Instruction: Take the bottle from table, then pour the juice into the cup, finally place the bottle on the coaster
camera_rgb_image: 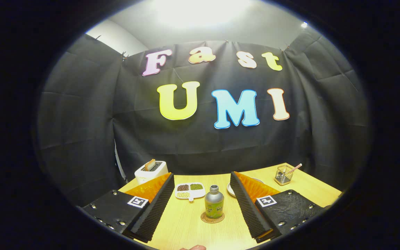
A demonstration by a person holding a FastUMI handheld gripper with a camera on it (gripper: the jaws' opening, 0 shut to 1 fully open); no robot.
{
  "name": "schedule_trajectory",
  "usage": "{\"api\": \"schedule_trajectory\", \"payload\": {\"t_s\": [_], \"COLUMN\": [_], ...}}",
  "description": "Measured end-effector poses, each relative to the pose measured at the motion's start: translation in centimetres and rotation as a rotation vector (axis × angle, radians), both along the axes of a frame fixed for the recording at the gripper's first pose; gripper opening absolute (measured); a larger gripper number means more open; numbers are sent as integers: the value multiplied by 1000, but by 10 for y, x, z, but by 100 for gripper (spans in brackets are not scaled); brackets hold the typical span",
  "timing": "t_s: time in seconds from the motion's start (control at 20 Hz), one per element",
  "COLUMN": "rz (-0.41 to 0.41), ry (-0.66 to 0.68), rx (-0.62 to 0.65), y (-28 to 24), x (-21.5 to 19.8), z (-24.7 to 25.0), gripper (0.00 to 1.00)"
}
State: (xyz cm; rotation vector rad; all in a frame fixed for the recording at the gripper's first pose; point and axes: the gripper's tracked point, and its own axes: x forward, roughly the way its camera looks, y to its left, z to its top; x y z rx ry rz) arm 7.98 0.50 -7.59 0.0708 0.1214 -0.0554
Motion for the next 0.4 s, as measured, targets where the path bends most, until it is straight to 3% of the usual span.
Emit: {"api": "schedule_trajectory", "payload": {"t_s": [0.4], "rz": [-22], "ry": [-26], "rx": [8], "y": [3], "x": [-7], "z": [18], "gripper": [98]}}
